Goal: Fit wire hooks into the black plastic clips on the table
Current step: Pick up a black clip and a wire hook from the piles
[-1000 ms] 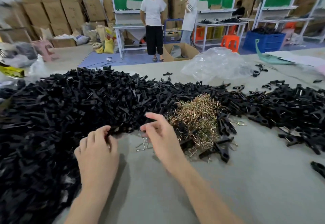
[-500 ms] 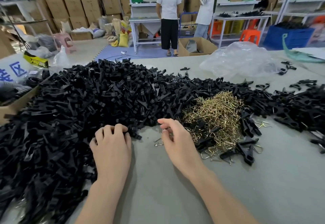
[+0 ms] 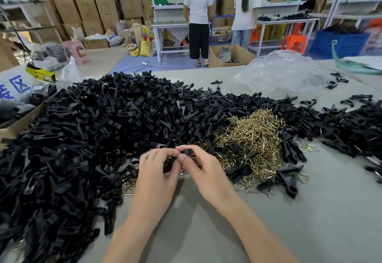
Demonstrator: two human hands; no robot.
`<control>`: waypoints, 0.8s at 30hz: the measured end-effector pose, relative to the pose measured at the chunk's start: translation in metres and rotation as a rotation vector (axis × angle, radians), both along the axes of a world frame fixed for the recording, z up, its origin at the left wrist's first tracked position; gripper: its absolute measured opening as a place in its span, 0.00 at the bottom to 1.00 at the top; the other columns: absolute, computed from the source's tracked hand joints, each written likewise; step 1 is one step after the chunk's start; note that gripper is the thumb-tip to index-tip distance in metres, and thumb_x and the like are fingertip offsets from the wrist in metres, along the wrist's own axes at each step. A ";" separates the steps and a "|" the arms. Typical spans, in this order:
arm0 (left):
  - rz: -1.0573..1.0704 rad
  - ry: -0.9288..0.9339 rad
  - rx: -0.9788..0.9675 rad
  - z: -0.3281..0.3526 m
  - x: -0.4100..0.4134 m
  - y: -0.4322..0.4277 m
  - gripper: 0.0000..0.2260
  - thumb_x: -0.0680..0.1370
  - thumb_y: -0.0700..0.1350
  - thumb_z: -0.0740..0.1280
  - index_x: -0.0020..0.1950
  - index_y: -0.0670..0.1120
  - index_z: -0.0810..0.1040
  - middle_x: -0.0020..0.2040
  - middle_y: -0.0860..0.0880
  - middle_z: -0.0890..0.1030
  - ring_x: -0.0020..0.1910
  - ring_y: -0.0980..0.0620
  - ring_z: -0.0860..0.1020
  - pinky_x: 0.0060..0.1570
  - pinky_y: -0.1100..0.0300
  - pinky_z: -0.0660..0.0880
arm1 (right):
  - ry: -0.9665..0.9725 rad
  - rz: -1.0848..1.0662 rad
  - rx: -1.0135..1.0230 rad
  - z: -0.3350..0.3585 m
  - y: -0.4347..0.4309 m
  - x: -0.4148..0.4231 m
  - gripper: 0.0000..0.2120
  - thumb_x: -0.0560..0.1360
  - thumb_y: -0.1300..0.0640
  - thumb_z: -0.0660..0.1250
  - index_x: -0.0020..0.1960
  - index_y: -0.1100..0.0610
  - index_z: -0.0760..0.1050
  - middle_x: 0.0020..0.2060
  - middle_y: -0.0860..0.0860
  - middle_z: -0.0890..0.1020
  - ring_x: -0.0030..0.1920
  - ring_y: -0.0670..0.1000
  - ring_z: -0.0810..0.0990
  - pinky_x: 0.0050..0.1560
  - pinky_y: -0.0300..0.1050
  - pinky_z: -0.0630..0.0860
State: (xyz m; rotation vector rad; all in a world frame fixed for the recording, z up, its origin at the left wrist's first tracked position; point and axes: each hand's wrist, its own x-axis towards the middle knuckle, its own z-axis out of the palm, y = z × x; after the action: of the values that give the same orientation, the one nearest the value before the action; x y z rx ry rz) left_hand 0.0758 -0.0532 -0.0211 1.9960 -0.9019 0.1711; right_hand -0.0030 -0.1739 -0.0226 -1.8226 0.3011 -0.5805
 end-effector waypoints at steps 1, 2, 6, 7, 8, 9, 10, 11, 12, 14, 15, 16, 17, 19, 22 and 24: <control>0.002 0.023 -0.018 0.001 0.000 0.000 0.05 0.78 0.55 0.65 0.53 0.63 0.74 0.50 0.68 0.77 0.58 0.57 0.72 0.54 0.72 0.67 | -0.022 -0.008 0.038 0.000 -0.001 0.000 0.07 0.83 0.50 0.64 0.58 0.44 0.79 0.50 0.41 0.85 0.52 0.44 0.83 0.56 0.44 0.79; 0.005 0.042 -0.037 0.002 0.000 0.000 0.05 0.78 0.58 0.64 0.53 0.64 0.74 0.50 0.68 0.77 0.55 0.58 0.74 0.51 0.69 0.70 | -0.048 -0.018 0.088 0.001 -0.002 0.000 0.07 0.83 0.51 0.64 0.57 0.47 0.80 0.50 0.44 0.85 0.52 0.46 0.84 0.56 0.46 0.80; 0.009 0.156 -0.154 0.009 -0.002 0.003 0.12 0.79 0.65 0.58 0.48 0.62 0.78 0.38 0.62 0.79 0.35 0.60 0.75 0.36 0.69 0.69 | -0.106 -0.046 0.309 0.005 -0.008 0.000 0.13 0.82 0.49 0.64 0.54 0.58 0.78 0.46 0.51 0.87 0.47 0.49 0.86 0.47 0.42 0.81; 0.012 0.207 -0.189 0.010 -0.002 0.003 0.14 0.79 0.65 0.57 0.48 0.61 0.79 0.34 0.60 0.78 0.32 0.61 0.73 0.34 0.70 0.68 | -0.106 -0.051 0.338 0.006 -0.009 -0.001 0.16 0.81 0.47 0.65 0.53 0.61 0.78 0.44 0.51 0.86 0.44 0.49 0.85 0.45 0.41 0.81; 0.014 0.261 -0.218 0.010 -0.002 0.003 0.15 0.80 0.63 0.57 0.48 0.60 0.80 0.32 0.61 0.77 0.31 0.62 0.72 0.33 0.70 0.68 | -0.105 -0.057 0.354 0.006 -0.009 -0.001 0.19 0.79 0.44 0.65 0.52 0.62 0.77 0.42 0.52 0.86 0.40 0.49 0.84 0.43 0.41 0.80; 0.010 0.317 -0.245 0.011 -0.001 0.002 0.14 0.81 0.61 0.57 0.50 0.60 0.81 0.32 0.62 0.76 0.32 0.63 0.73 0.34 0.71 0.69 | -0.102 -0.060 0.367 0.006 -0.010 -0.001 0.22 0.77 0.41 0.65 0.51 0.61 0.77 0.39 0.52 0.84 0.37 0.49 0.82 0.41 0.41 0.80; -0.001 0.369 -0.267 0.012 0.000 0.001 0.13 0.83 0.57 0.56 0.52 0.60 0.81 0.32 0.62 0.76 0.32 0.63 0.73 0.36 0.70 0.70 | -0.099 -0.056 0.385 0.007 -0.010 -0.001 0.23 0.76 0.39 0.64 0.49 0.60 0.77 0.37 0.54 0.82 0.35 0.49 0.81 0.40 0.43 0.80; -0.019 0.422 -0.281 0.013 0.000 0.000 0.12 0.84 0.53 0.57 0.56 0.60 0.80 0.33 0.61 0.76 0.33 0.61 0.74 0.39 0.70 0.72 | -0.096 -0.045 0.412 0.007 -0.010 -0.002 0.24 0.75 0.38 0.64 0.48 0.60 0.76 0.37 0.55 0.81 0.34 0.50 0.80 0.38 0.43 0.80; -0.045 0.486 -0.297 0.014 0.000 -0.001 0.12 0.85 0.49 0.57 0.59 0.60 0.79 0.34 0.59 0.76 0.35 0.59 0.76 0.42 0.67 0.74 | -0.096 -0.028 0.446 0.007 -0.010 -0.002 0.24 0.75 0.38 0.65 0.48 0.61 0.75 0.37 0.55 0.79 0.33 0.50 0.79 0.37 0.44 0.79; -0.112 0.633 -0.351 0.016 -0.002 -0.002 0.13 0.84 0.42 0.60 0.65 0.57 0.76 0.40 0.57 0.82 0.39 0.57 0.79 0.48 0.61 0.79 | -0.101 -0.001 0.504 0.008 -0.011 -0.002 0.21 0.79 0.41 0.64 0.47 0.61 0.73 0.38 0.54 0.80 0.33 0.50 0.79 0.32 0.43 0.76; -0.131 0.672 -0.379 0.017 -0.003 -0.002 0.13 0.83 0.41 0.62 0.65 0.55 0.76 0.43 0.55 0.84 0.41 0.56 0.81 0.48 0.60 0.80 | -0.099 0.007 0.517 0.008 -0.012 -0.003 0.19 0.81 0.43 0.63 0.47 0.60 0.71 0.37 0.53 0.81 0.30 0.50 0.77 0.28 0.41 0.73; -0.137 0.693 -0.404 0.018 -0.004 -0.002 0.12 0.82 0.41 0.65 0.64 0.53 0.77 0.45 0.53 0.86 0.42 0.54 0.83 0.47 0.61 0.80 | -0.088 0.012 0.511 0.008 -0.012 -0.003 0.17 0.82 0.44 0.62 0.47 0.59 0.69 0.35 0.52 0.81 0.27 0.49 0.75 0.25 0.40 0.69; -0.141 0.716 -0.434 0.019 -0.005 -0.002 0.11 0.81 0.42 0.66 0.62 0.51 0.79 0.46 0.50 0.86 0.43 0.53 0.84 0.45 0.64 0.80 | -0.073 0.019 0.493 0.008 -0.012 -0.004 0.17 0.82 0.44 0.62 0.47 0.58 0.68 0.32 0.50 0.79 0.25 0.48 0.71 0.24 0.38 0.65; -0.163 0.774 -0.490 0.021 -0.007 -0.003 0.09 0.79 0.41 0.68 0.59 0.46 0.80 0.47 0.46 0.86 0.41 0.52 0.84 0.39 0.65 0.79 | -0.048 0.050 0.480 0.008 -0.011 -0.005 0.19 0.81 0.40 0.61 0.48 0.58 0.68 0.29 0.46 0.72 0.24 0.45 0.65 0.25 0.37 0.60; -0.186 0.814 -0.486 0.021 -0.009 -0.005 0.10 0.79 0.41 0.69 0.60 0.46 0.78 0.47 0.44 0.86 0.32 0.53 0.79 0.30 0.62 0.76 | -0.036 0.079 0.536 0.006 -0.011 -0.004 0.19 0.82 0.40 0.55 0.56 0.55 0.74 0.29 0.43 0.67 0.25 0.43 0.61 0.26 0.36 0.60; -0.173 0.806 -0.471 0.019 -0.008 -0.006 0.12 0.77 0.42 0.71 0.60 0.49 0.78 0.45 0.46 0.86 0.31 0.54 0.77 0.31 0.63 0.75 | -0.047 0.113 0.581 0.005 -0.010 -0.003 0.18 0.84 0.43 0.53 0.60 0.53 0.75 0.30 0.44 0.69 0.27 0.43 0.63 0.27 0.37 0.63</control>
State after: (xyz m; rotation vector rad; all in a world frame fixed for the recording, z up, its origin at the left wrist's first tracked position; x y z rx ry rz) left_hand 0.0677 -0.0595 -0.0024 1.3464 -0.4406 -0.4551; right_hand -0.0058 -0.1838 -0.0173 -1.2541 0.2952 -0.4017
